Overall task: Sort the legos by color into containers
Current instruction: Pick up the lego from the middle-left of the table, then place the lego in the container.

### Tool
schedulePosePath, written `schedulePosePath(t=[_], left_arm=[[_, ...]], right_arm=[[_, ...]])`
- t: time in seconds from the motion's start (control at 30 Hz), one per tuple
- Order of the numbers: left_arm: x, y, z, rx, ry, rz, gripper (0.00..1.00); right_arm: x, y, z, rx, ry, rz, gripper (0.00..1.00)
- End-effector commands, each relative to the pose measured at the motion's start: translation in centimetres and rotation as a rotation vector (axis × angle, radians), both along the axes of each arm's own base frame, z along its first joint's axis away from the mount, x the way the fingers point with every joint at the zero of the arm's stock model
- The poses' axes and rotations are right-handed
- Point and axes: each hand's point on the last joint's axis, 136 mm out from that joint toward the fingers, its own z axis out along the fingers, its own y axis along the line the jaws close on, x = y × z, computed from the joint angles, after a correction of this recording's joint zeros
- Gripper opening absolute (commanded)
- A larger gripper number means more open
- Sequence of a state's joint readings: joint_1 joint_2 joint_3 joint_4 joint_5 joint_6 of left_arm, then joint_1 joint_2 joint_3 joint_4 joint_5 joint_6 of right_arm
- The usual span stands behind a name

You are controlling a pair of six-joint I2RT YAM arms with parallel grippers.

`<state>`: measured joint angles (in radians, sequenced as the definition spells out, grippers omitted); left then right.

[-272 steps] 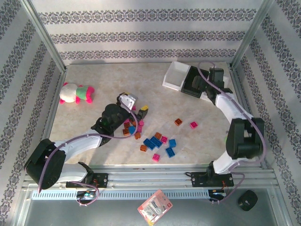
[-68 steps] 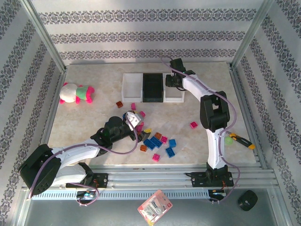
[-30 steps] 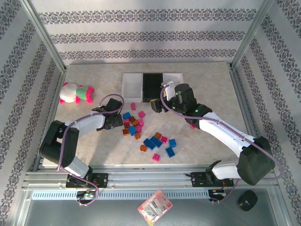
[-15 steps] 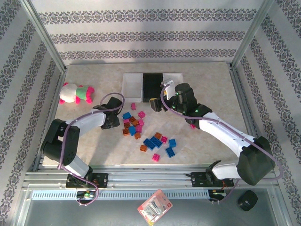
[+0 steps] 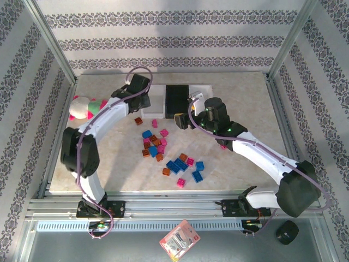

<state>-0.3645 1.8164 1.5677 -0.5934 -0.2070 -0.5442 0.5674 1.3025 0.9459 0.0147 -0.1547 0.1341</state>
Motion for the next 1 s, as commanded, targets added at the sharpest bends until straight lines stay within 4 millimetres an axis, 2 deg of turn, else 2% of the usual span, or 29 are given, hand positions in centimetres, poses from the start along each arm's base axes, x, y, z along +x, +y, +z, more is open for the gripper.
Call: schedulePosePath(t=[0.0, 0.17, 0.37, 0.47, 0.5, 0.53, 0.57, 0.67, 0.8, 0.97], left_arm=[[1.6, 0.0, -1.5, 0.061, 0.067, -0.037, 0.43], [5.1, -1.9, -3.4, 0.051, 0.106, -0.062, 0.44], [7.0, -3.0, -6.5, 0.044, 0.181, -0.058, 0.47], [7.4, -3.2, -6.7, 0.046, 0.190, -0.060, 0.51], [7.5, -3.3, -6.5, 0.045, 0.189, -0.068, 0.54], [7.5, -3.5, -6.2, 0.043, 0.184, -0.076, 0.60], [7.5, -3.6, -5.6, 0.043, 0.176, -0.083, 0.70], [7.2, -3.8, -3.4, 0.046, 0.137, -0.106, 0.88], [5.8, -4.7, -0.1, 0.096, 0.065, -0.180, 0.99], [2.1, -7.3, 2.8, 0.172, -0.044, -0.307, 0.99]], right_arm=[[-0.3, -0.6, 0.9, -0.003, -0.037, -0.022, 0.88], [-0.5, -1.4, 0.3, -0.028, -0.031, -0.045, 0.89], [-0.7, -2.3, 0.0, -0.041, -0.028, -0.074, 0.89], [-0.6, -3.1, 0.1, -0.042, -0.028, -0.106, 0.89], [-0.5, -3.5, 0.1, -0.044, -0.027, -0.124, 0.89], [-0.3, -4.1, 0.1, -0.054, -0.029, -0.149, 0.89], [-0.1, -4.8, 0.0, -0.067, -0.028, -0.191, 0.89], [0.7, -7.7, -0.7, -0.094, -0.009, -0.346, 0.88], [1.3, -12.3, -2.5, -0.061, 0.082, -0.550, 0.88], [0.1, -18.9, -6.4, -0.035, 0.234, -0.858, 0.89]])
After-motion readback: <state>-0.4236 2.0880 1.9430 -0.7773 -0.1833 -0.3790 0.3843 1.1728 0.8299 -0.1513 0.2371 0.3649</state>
